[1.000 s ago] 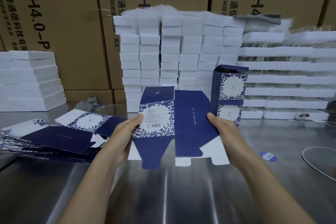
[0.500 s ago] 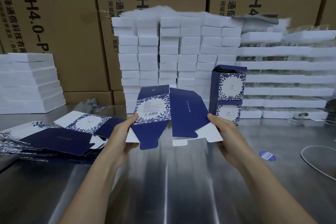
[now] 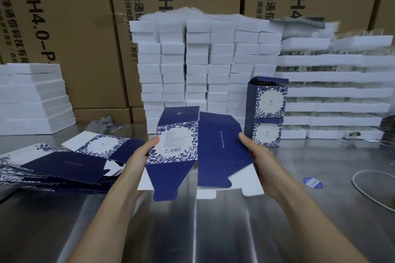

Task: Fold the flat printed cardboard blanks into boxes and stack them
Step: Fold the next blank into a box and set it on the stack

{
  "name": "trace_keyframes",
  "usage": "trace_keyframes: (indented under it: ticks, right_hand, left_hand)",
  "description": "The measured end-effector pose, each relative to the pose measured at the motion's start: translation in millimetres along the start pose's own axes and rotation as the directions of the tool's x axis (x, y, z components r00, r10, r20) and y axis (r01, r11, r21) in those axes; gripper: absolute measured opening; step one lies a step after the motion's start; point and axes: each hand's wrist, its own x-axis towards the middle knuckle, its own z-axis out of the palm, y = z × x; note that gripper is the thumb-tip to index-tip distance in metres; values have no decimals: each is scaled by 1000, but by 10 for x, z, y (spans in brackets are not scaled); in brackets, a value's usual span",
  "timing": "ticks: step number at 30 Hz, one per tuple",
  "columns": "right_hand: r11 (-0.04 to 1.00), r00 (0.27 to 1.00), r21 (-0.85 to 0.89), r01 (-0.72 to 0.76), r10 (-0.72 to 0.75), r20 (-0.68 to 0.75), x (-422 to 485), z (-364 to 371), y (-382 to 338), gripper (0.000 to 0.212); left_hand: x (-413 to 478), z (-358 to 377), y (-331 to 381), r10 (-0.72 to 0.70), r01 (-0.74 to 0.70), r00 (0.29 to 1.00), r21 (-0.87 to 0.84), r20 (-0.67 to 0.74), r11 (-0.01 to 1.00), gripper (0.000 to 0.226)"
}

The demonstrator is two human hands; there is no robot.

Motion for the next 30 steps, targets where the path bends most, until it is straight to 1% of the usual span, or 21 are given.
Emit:
trace_keyframes:
  ticks: [2, 3, 6, 8, 9, 10, 11, 12, 13, 15, 16, 18, 19, 21, 23, 25, 26, 30]
  right_hand:
    - [999, 1000, 31, 11, -12, 20, -3, -8, 4, 44]
    - [999, 999, 47, 14, -15, 31, -9, -16, -2, 36]
    - [1000, 998, -9, 25, -25, 51, -34, 13, -24, 33]
    - [1000, 999, -19, 18, -18, 27, -32, 18, -30, 25]
    - [1000, 1000, 1, 11, -11, 24, -24, 6, -26, 25]
    - [1000, 1000, 15, 0, 0, 12, -25, 1, -26, 33]
    - [1000, 1000, 12, -12, 12, 3, -24, -7, -28, 42]
    - [1000, 1000, -1, -18, 18, -8, -26, -12, -31, 47]
    - [1000, 1000, -14, -20, 20, -15, -26, -18, -29, 49]
    - [1000, 999, -27, -15, 15, -29, -23, -17, -20, 37]
    - [999, 999, -32, -3, 1, -42, -24, -14, -18, 31]
    - [999, 996, -42, 21, -24, -87, -13, -18, -10, 36]
    - [999, 994, -45, 28, -33, -101, -8, -24, -11, 38]
    - [998, 995, -52, 26, -31, -90, -13, -30, -15, 36]
    - [998, 998, -55, 4, -8, -67, -32, -15, -28, 35]
    - [999, 998, -31, -17, 15, -65, -38, -14, -17, 36]
    - [999, 997, -26, -22, 21, -71, -43, -12, -16, 38]
    - [999, 996, -23, -44, 42, -81, -40, 9, -6, 44]
  left_hand:
    - [33, 13, -10, 3, -3, 1000, 27, 7, 1000, 33]
    - [49, 21, -16, 11, -11, 1000, 46, 1, 999, 36]
    - [97, 12, -14, 19, -19, 1000, 30, -10, 999, 38]
    - [137, -21, -1, 4, -4, 1000, 14, -25, 1000, 31]
    - [138, -33, 10, -17, 17, 999, 12, -32, 1000, 28]
    - [149, -62, -1, -22, 22, 999, 24, -26, 999, 26]
    - [141, -92, -5, -14, 14, 1000, 32, -13, 999, 27]
    - [166, -126, -21, 2, -2, 1000, 35, -8, 999, 33]
    - [165, -128, -12, 1, 0, 1000, 43, -17, 999, 37]
    - [147, -116, -17, -22, 22, 1000, 55, 8, 998, 23]
    - [144, -109, -24, -31, 29, 999, 47, 25, 998, 21]
    - [139, -58, -39, -51, 49, 998, 27, 47, 998, 24]
    - [166, -2, -19, -63, 62, 997, 34, 34, 997, 24]
    - [153, -4, -37, -80, 76, 996, 75, 43, 994, 22]
    - [160, -26, -55, -85, 82, 996, 107, 21, 991, 25]
    - [193, -7, -87, -115, 116, 993, 76, -12, 990, 29]
    - [163, -22, -103, -115, 115, 993, 63, 0, 991, 32]
    - [142, -38, -145, -81, 81, 995, 3, 66, 997, 27]
